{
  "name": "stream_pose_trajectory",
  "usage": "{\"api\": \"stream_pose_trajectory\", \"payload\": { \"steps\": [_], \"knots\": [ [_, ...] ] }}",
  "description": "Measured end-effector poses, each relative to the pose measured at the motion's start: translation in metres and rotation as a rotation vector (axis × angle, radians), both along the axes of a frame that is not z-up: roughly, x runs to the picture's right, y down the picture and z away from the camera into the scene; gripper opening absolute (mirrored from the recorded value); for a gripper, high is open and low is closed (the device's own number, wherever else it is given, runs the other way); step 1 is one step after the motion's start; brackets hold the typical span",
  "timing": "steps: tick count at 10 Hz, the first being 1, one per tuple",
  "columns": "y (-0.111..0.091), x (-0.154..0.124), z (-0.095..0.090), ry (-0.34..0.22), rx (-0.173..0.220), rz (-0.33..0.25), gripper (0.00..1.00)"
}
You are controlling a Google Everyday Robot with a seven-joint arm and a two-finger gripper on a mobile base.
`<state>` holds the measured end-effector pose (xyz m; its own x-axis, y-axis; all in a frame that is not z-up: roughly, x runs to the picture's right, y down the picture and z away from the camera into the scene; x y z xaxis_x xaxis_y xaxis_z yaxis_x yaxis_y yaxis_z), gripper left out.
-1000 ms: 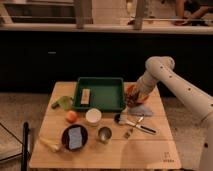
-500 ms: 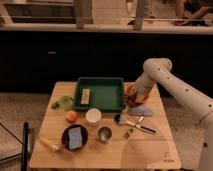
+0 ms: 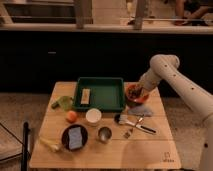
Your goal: Place grapes in red bowl
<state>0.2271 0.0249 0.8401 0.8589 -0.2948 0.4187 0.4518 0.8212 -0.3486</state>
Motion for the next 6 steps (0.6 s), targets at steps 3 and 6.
{"api": "stream_pose_trajectory", "payload": {
  "steps": [3,6],
  "knots": [
    [-0.009,0.007,0.009,0.008,0.012,0.019,0.00],
    [-0.013,0.006,0.020,0.002,0.028,0.035,0.00]
  ]
}}
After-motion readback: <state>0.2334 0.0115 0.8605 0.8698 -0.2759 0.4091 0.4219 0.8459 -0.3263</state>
